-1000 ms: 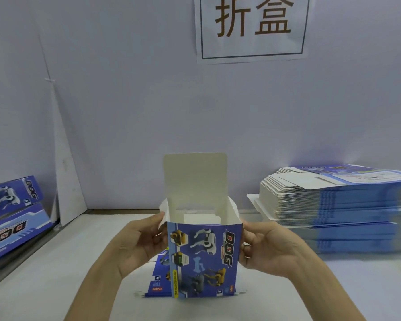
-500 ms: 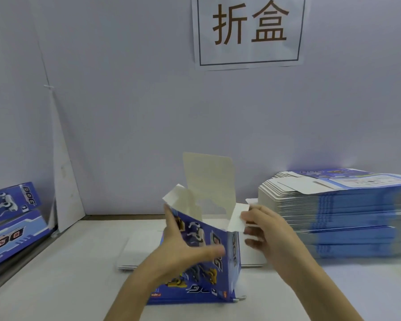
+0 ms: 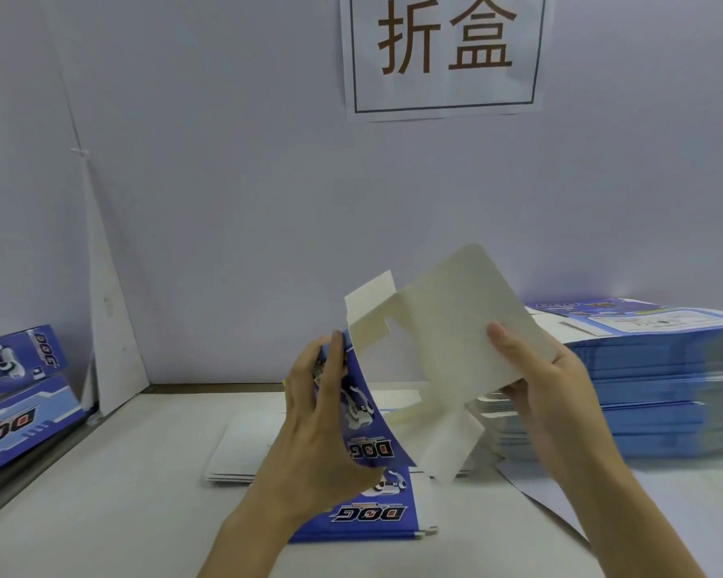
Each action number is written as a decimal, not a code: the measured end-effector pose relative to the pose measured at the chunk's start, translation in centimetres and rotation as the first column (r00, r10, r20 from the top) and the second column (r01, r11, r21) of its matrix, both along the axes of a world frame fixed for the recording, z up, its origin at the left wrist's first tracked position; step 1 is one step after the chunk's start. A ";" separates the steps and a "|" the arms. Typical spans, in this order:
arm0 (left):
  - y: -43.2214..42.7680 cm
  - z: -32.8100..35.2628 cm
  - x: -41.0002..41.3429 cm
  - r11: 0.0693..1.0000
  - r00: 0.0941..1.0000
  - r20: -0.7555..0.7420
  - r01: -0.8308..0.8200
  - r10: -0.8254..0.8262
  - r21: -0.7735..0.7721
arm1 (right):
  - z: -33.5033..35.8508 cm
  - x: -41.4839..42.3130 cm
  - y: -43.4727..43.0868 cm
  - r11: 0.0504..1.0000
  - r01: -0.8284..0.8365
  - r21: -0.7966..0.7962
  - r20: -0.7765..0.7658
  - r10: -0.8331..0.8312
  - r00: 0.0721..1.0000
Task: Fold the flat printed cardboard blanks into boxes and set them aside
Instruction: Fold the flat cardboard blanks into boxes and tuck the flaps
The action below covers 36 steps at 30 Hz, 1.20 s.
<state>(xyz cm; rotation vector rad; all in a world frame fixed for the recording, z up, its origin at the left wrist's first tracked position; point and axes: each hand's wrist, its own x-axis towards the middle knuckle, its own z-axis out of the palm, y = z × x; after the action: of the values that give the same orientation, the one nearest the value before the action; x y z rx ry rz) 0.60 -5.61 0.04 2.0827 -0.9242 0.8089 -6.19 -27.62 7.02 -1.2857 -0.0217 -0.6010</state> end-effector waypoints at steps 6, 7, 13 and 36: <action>-1.1 2.9 -0.6 0.990 0.994 0.106 -0.012 0.027 -0.140 | -1.0 0.9 0.3 0.805 -0.339 0.487 -0.307 0.521 0.796; -1.3 2.5 -0.7 0.996 0.991 0.135 0.022 -0.009 -0.090 | -1.2 0.8 0.7 0.788 -0.375 0.488 -0.363 0.574 0.734; 1.1 2.6 -0.8 0.995 0.993 0.060 0.100 -0.100 0.012 | -1.6 1.1 1.7 0.873 -0.277 0.403 -0.359 0.429 0.829; 0.9 2.2 -1.6 0.982 0.999 0.000 -0.048 0.049 0.181 | -0.9 0.4 0.8 0.992 0.126 0.006 0.096 -0.126 0.987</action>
<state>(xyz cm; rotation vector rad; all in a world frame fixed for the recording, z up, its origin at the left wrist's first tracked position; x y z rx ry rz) -1.02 -4.66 2.28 2.2708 -0.9798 0.7694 -5.78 -26.85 6.08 -1.2638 -0.0202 -0.7719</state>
